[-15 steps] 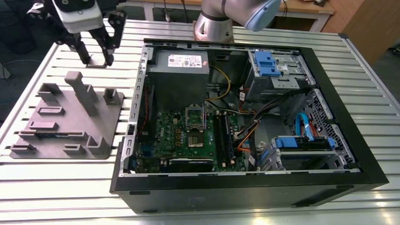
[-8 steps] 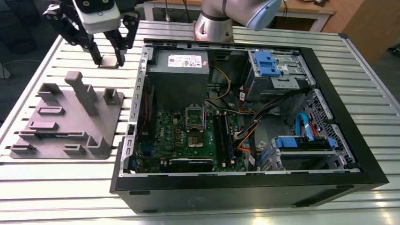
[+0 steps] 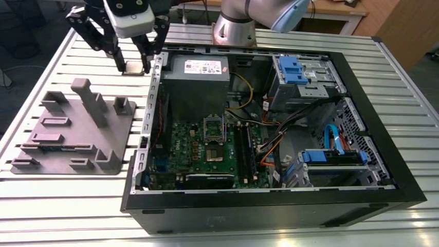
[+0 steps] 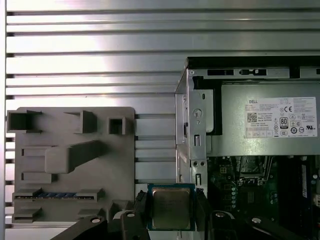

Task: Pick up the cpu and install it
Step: 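Pick up the cpu and move it towards the insertion slot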

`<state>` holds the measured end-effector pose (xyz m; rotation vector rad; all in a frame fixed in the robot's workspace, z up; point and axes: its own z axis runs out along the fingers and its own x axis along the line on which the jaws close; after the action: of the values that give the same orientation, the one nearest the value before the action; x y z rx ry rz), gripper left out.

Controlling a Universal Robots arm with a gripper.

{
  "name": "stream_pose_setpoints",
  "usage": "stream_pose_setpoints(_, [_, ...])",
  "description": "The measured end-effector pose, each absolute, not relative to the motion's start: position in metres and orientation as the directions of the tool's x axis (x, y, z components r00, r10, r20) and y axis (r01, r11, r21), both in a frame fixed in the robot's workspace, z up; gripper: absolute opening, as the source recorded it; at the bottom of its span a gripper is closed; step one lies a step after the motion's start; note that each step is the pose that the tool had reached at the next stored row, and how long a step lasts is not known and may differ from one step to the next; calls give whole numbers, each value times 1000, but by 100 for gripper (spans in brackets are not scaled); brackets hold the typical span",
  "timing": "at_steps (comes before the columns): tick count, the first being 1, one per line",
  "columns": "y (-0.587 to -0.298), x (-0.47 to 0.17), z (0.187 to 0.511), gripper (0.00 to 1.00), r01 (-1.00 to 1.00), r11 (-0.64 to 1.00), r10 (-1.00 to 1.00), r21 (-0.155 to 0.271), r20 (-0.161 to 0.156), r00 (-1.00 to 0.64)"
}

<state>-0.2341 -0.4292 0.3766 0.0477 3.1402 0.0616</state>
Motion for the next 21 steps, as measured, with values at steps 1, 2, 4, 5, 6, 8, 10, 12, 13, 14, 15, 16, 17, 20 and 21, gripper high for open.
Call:
stream_pose_setpoints(1, [-429,-231,377,47,30,999,30,39,0,-1000])
stream_pose_setpoints(2, [-429,-229,377,47,30,999,30,39,0,-1000])
stream_pose_setpoints(4, [-429,-224,377,47,30,999,30,39,0,-1000])
stream_pose_setpoints(5, [-429,-221,376,47,30,999,30,39,0,-1000])
stream_pose_setpoints(6, [-429,-218,376,47,30,999,30,39,0,-1000])
stream_pose_setpoints(8, [-429,-213,376,47,30,999,30,39,0,-1000])
stream_pose_setpoints(10, [-429,-208,376,47,30,999,30,39,0,-1000])
stream_pose_setpoints(12, [-429,-202,376,47,30,999,30,39,0,-1000])
stream_pose_setpoints(13, [-429,-200,376,47,30,999,30,39,0,-1000])
stream_pose_setpoints(14, [-429,-197,376,47,30,999,30,39,0,-1000])
stream_pose_setpoints(15, [-429,-194,376,47,30,999,30,39,0,-1000])
stream_pose_setpoints(16, [-429,-191,376,47,30,999,30,39,0,-1000])
stream_pose_setpoints(17, [-429,-188,376,47,30,999,30,39,0,-1000])
stream_pose_setpoints(20, [-429,-179,376,47,30,999,30,39,0,-1000])
stream_pose_setpoints(21, [-429,-177,376,47,30,999,30,39,0,-1000])
